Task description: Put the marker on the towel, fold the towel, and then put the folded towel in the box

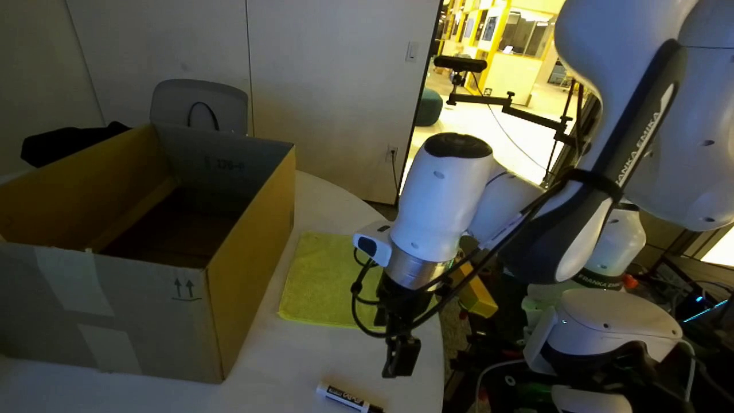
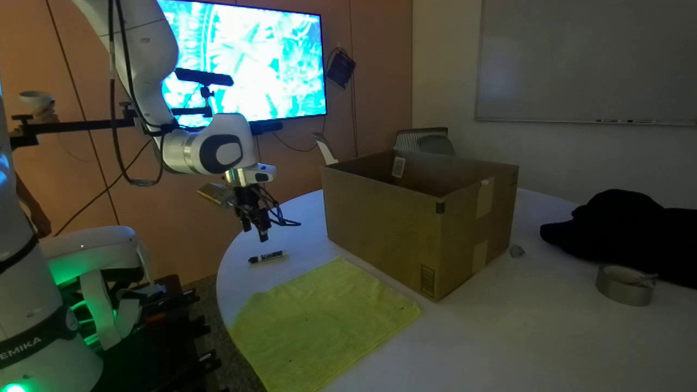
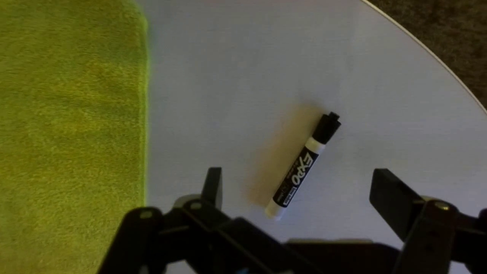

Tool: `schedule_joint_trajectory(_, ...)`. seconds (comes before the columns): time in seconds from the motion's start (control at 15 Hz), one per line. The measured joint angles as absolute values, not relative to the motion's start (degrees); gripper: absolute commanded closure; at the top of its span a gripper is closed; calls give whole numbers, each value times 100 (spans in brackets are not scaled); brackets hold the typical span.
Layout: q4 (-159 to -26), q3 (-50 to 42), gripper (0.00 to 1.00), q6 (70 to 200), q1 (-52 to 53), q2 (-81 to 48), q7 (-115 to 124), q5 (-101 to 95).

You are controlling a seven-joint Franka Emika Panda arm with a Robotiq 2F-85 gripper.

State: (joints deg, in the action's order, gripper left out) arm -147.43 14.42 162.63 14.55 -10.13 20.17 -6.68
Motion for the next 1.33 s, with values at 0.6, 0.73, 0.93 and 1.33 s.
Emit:
schedule_joint_trajectory(0.6,-13722,813,0,16506,2320,-2488,2679,-753)
schedule_joint_trajectory(0.73,-13499,637,0,16534,2539,-2778,2680,-747)
schedule_joint_trajectory(0.93,-13212,395,0,16559,2821,-3126,2680,-745)
schedule_joint_trajectory(1.33,-12974,242,29,16533,2972,-3386,2659,-693)
